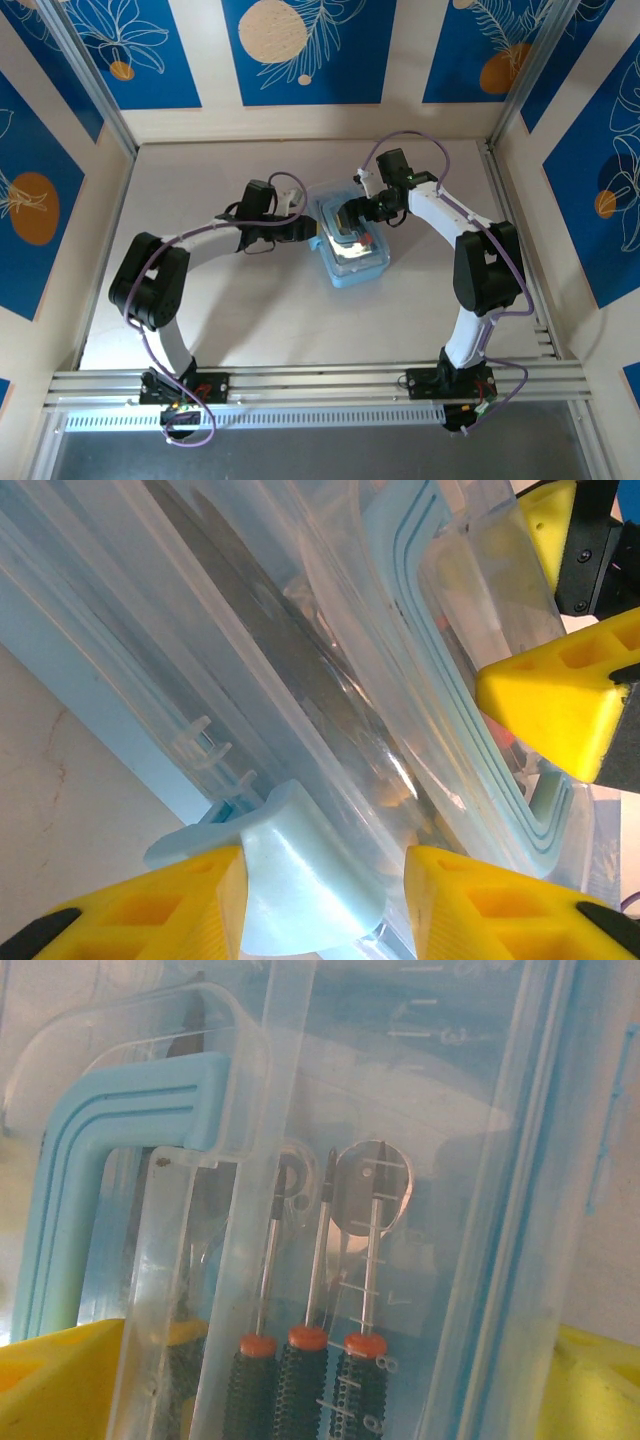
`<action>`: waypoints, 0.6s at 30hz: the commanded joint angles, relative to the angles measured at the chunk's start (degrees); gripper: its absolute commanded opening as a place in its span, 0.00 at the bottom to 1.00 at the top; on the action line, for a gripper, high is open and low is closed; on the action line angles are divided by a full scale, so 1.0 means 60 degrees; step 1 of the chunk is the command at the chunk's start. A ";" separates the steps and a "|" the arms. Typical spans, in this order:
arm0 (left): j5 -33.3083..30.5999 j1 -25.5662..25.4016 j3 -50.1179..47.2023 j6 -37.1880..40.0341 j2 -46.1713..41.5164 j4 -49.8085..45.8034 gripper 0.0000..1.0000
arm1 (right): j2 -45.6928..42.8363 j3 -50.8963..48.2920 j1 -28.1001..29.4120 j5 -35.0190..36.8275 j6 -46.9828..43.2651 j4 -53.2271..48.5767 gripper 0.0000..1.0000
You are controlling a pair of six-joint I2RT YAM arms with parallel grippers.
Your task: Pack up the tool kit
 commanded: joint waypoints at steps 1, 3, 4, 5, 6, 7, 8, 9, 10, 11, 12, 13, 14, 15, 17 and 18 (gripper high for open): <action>0.0604 -0.0257 -0.0105 -0.0300 0.0380 0.0964 0.45 | 0.0577 -0.0580 0.0289 -0.0764 -0.0048 -0.1196 0.93; 0.0642 -0.0282 -0.0137 -0.0438 0.0501 0.1195 0.45 | 0.0577 -0.0592 0.0283 -0.0763 -0.0044 -0.1226 0.93; 0.0654 -0.0297 -0.0156 -0.0487 0.0537 0.1286 0.45 | 0.0579 -0.0585 0.0282 -0.0764 -0.0055 -0.1233 0.93; 0.0649 -0.0308 -0.0184 -0.0537 0.0582 0.1400 0.45 | 0.0577 -0.0604 0.0282 -0.0781 -0.0059 -0.1241 0.93; 0.0661 -0.0315 -0.0203 -0.0576 0.0621 0.1491 0.45 | 0.0577 -0.0596 0.0283 -0.0789 -0.0069 -0.1248 0.93; 0.0669 -0.0324 -0.0217 -0.0602 0.0665 0.1553 0.45 | 0.0584 -0.0598 0.0286 -0.0800 -0.0065 -0.1248 0.93; 0.0666 -0.0344 -0.0224 -0.0636 0.0713 0.1636 0.45 | 0.0592 -0.0599 0.0282 -0.0803 -0.0060 -0.1240 0.93; 0.0675 -0.0356 -0.0260 -0.0658 0.0757 0.1713 0.45 | 0.0603 -0.0599 0.0282 -0.0818 -0.0059 -0.1248 0.93; 0.0689 -0.0359 -0.0281 -0.0696 0.0778 0.1771 0.45 | 0.0606 -0.0587 0.0284 -0.0822 -0.0060 -0.1252 0.93; 0.0683 -0.0365 -0.0322 -0.0726 0.0823 0.1855 0.45 | 0.0620 -0.0587 0.0292 -0.0837 -0.0059 -0.1260 0.93; 0.0679 -0.0369 -0.0344 -0.0749 0.0862 0.1930 0.45 | 0.0614 -0.0583 0.0297 -0.0851 -0.0052 -0.1249 0.93; 0.0679 -0.0374 -0.0376 -0.0771 0.0889 0.1990 0.45 | 0.0636 -0.0575 0.0293 -0.0865 -0.0044 -0.1248 0.93; 0.0681 -0.0388 -0.0401 -0.0794 0.0915 0.2040 0.45 | 0.0636 -0.0569 0.0312 -0.0883 -0.0045 -0.1248 0.93; 0.0690 -0.0400 -0.0449 -0.0811 0.0948 0.2109 0.46 | 0.0649 -0.0569 0.0311 -0.0905 -0.0027 -0.1247 0.93; 0.0698 -0.0403 -0.0530 -0.0849 0.0994 0.2225 0.46 | 0.0665 -0.0584 0.0326 -0.0954 -0.0001 -0.1220 0.93; 0.0692 -0.0424 -0.0612 -0.0892 0.1032 0.2387 0.46 | 0.0664 -0.0610 0.0342 -0.1013 0.0013 -0.1211 0.93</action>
